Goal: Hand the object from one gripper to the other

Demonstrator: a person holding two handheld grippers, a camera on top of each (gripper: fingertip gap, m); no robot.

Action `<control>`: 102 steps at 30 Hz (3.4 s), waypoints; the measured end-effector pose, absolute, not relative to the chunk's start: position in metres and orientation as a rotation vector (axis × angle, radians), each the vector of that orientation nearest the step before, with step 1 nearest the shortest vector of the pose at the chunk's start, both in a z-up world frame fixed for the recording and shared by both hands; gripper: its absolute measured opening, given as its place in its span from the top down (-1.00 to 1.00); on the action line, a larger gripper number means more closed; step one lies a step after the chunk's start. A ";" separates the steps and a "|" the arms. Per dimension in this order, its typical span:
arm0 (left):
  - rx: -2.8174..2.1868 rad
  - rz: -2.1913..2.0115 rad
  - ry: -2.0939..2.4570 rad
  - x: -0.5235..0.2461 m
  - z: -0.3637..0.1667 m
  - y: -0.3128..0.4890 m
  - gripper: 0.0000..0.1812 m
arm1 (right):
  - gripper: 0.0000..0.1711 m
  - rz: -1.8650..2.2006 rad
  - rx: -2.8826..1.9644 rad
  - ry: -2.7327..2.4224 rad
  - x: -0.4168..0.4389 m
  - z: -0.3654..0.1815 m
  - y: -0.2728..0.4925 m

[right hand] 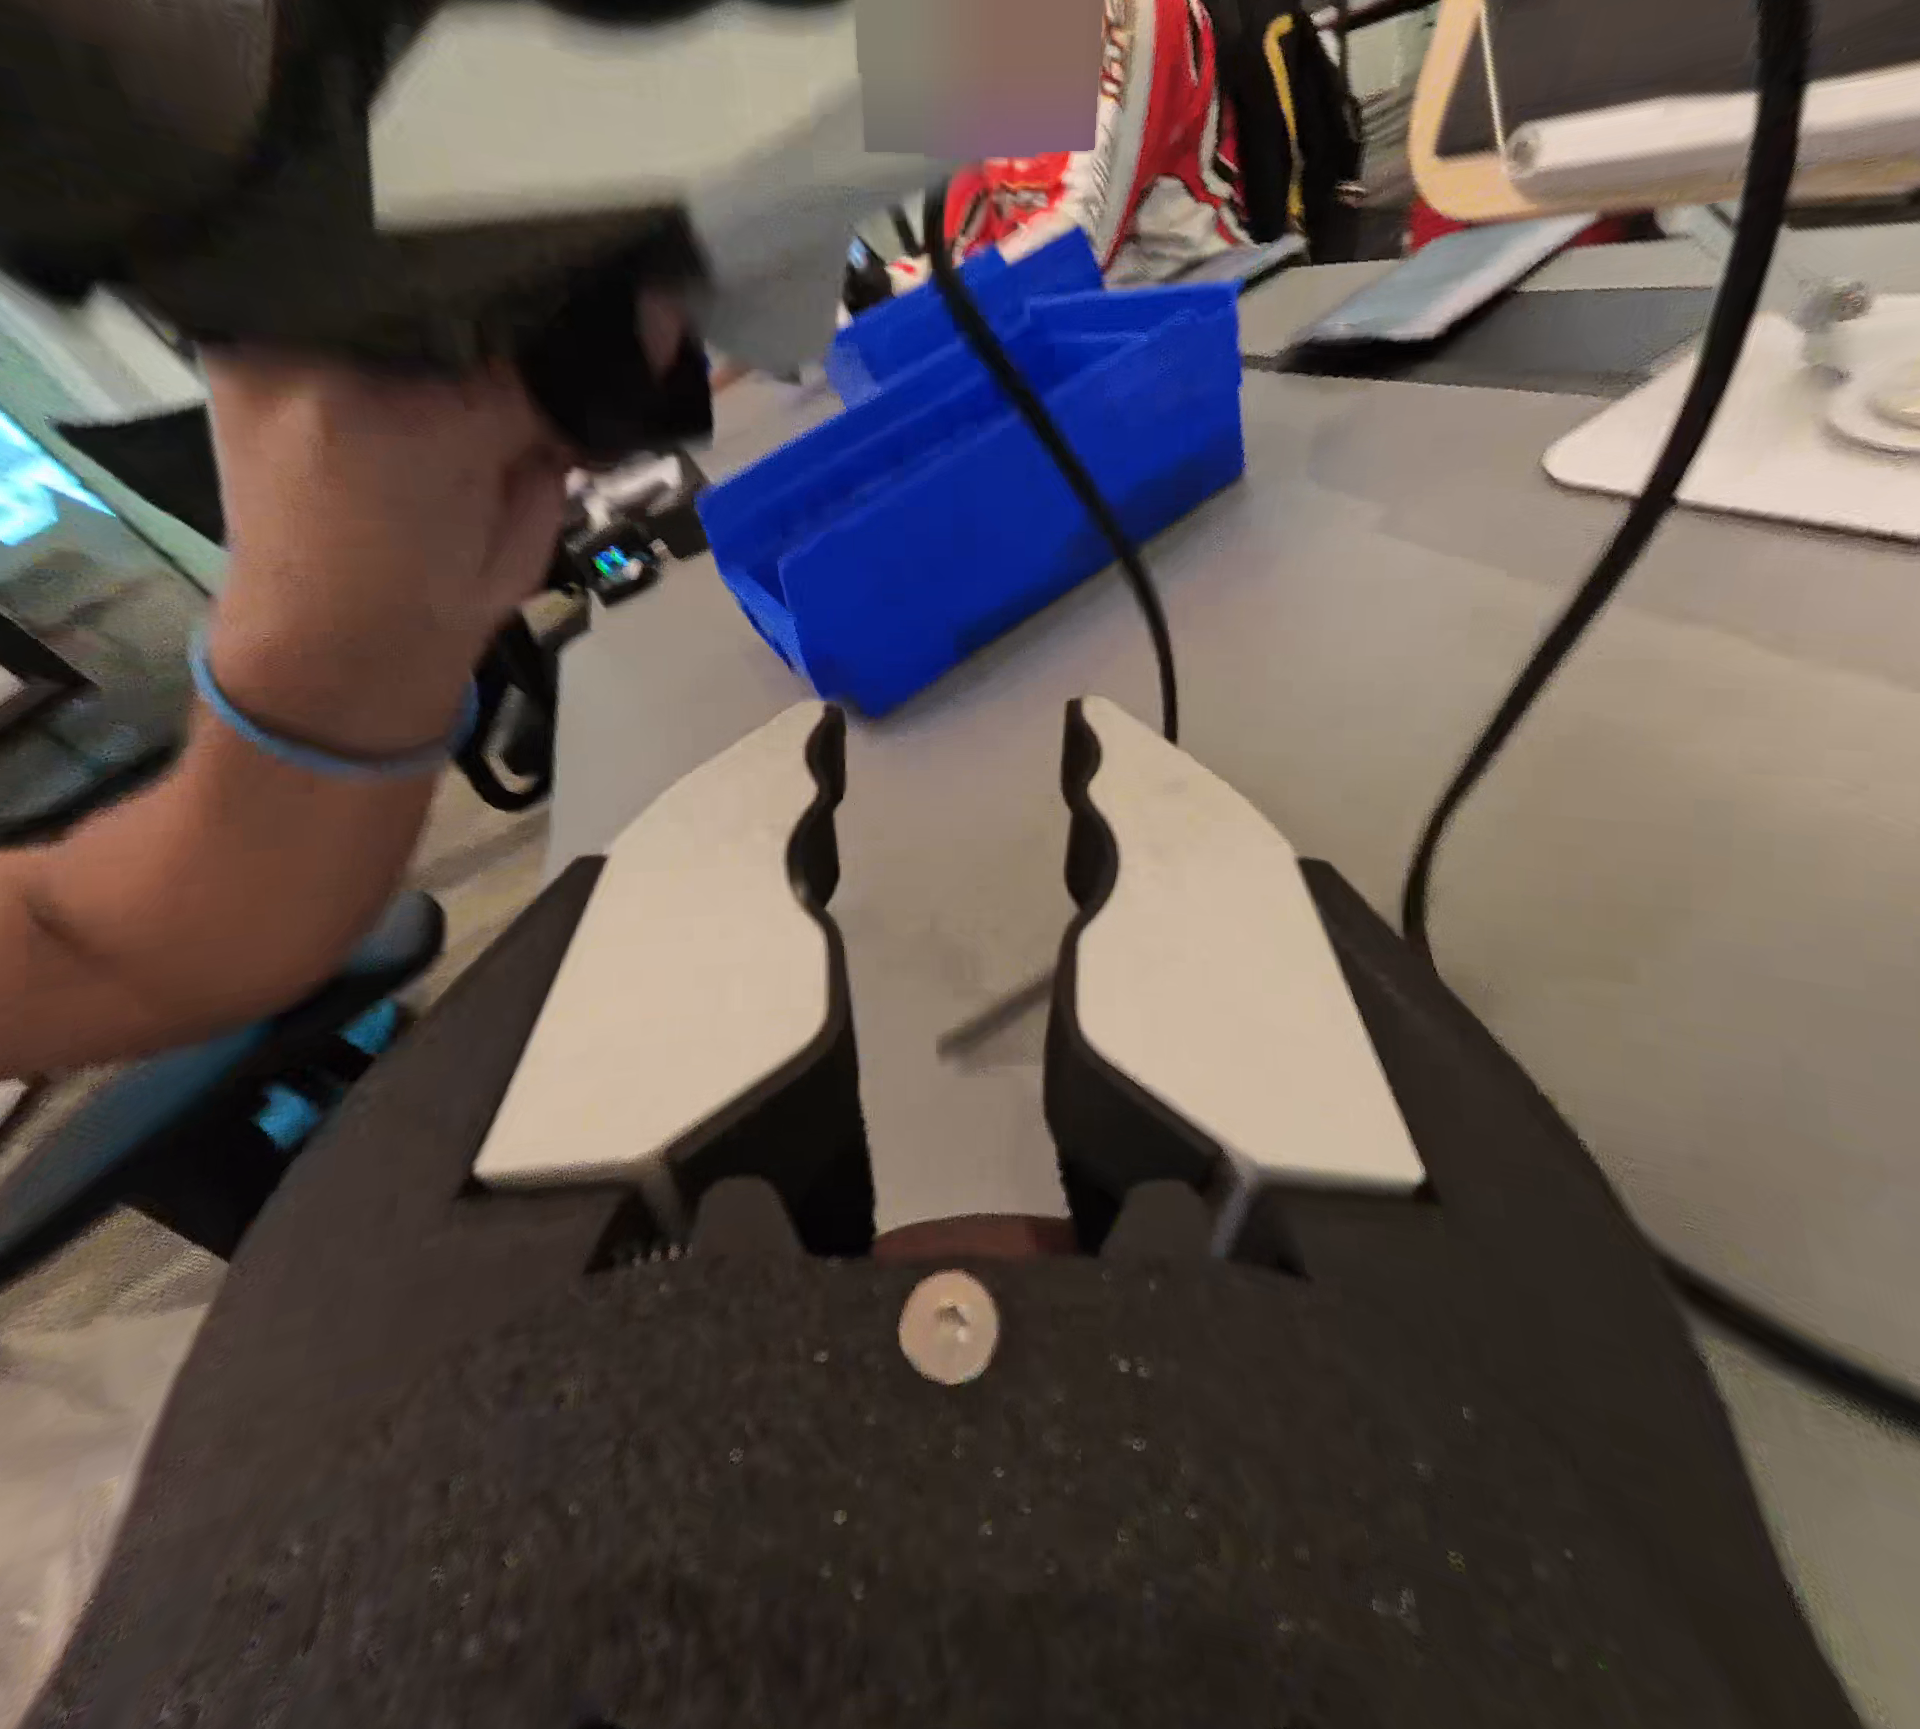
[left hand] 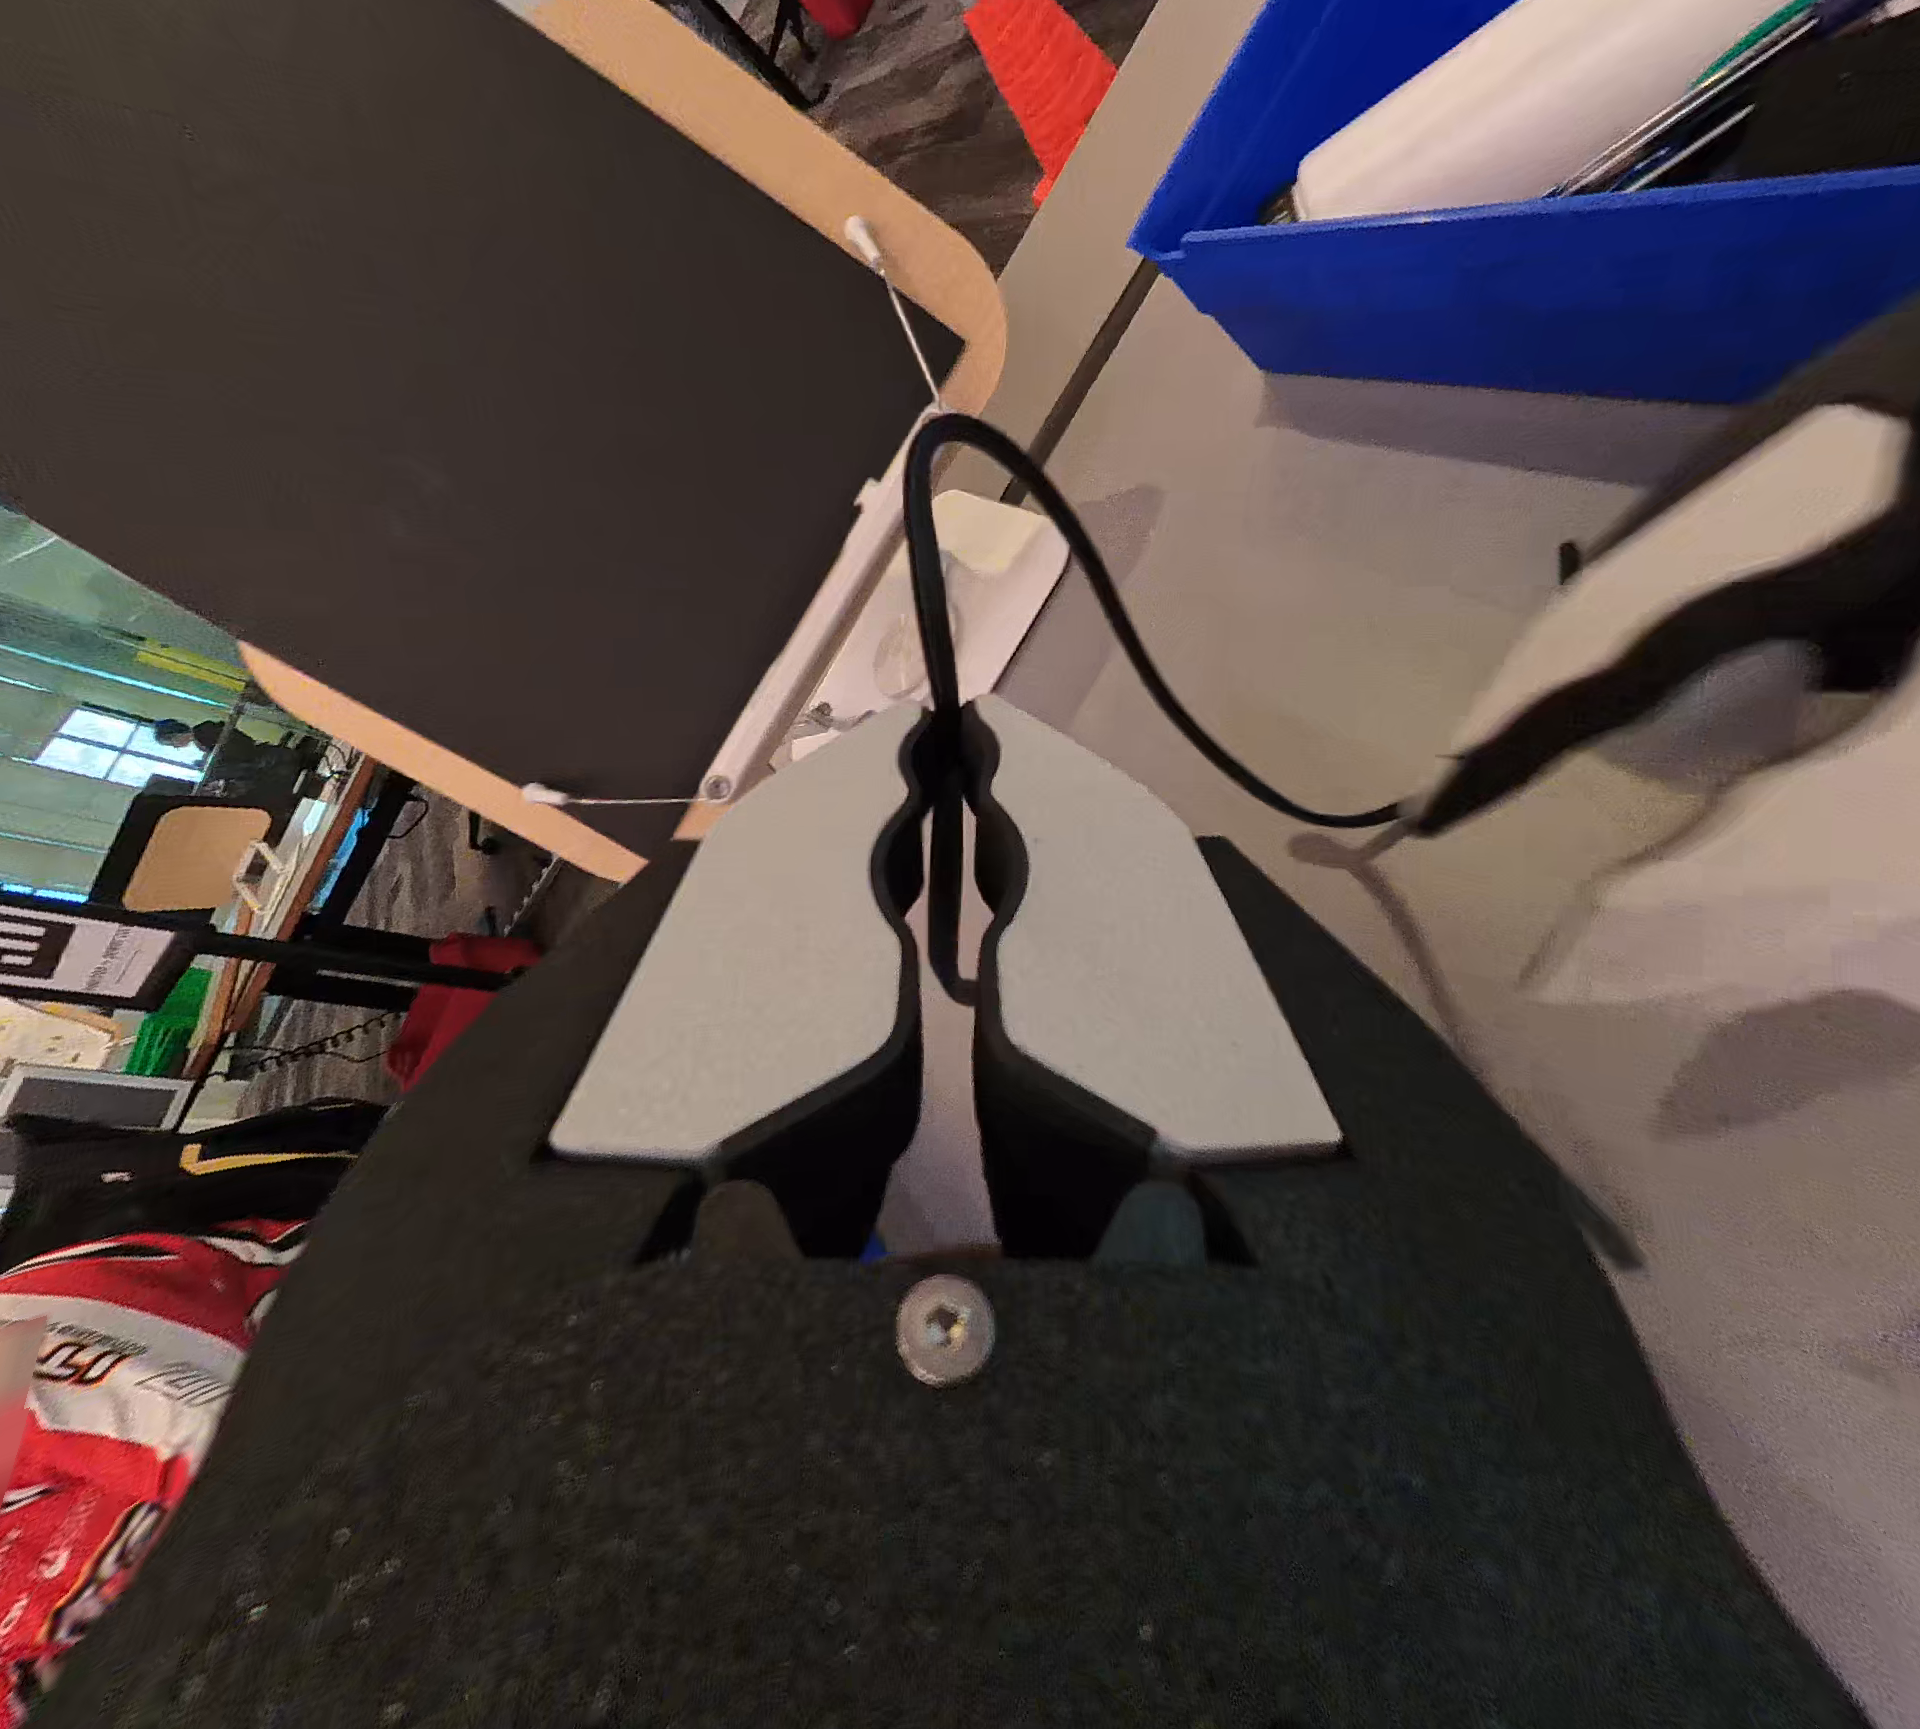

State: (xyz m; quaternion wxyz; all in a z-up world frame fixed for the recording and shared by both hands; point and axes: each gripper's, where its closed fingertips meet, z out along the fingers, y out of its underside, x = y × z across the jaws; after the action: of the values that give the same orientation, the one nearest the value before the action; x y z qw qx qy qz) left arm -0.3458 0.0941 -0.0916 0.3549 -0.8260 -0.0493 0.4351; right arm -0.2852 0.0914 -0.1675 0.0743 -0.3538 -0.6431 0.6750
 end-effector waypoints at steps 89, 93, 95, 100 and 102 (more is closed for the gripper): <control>-1.763 0.281 -0.241 -0.279 -0.148 0.018 0.90 | 0.96 1.754 -0.612 -1.774 -0.324 -0.086 0.091; -1.757 0.318 -0.207 -0.273 -0.125 0.026 0.66 | 0.96 1.702 -0.562 -1.719 -0.325 -0.010 0.101; -1.727 0.310 -0.185 -0.272 -0.102 0.027 0.66 | 0.96 1.672 -0.520 -1.706 -0.330 0.035 0.105; -1.751 0.295 -0.151 -0.276 -0.059 0.027 0.55 | 0.96 1.582 -0.424 -1.646 -0.336 0.141 0.108; -1.761 0.304 -0.150 -0.280 -0.044 0.027 0.49 | 0.96 1.563 -0.395 -1.633 -0.336 0.174 0.105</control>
State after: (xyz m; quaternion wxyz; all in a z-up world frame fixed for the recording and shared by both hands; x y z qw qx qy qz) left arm -0.2802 0.0267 -0.0440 0.6242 -0.7671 -0.0654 0.1326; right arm -0.3356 0.1053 0.1744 0.4107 -0.1568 -0.6489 0.6210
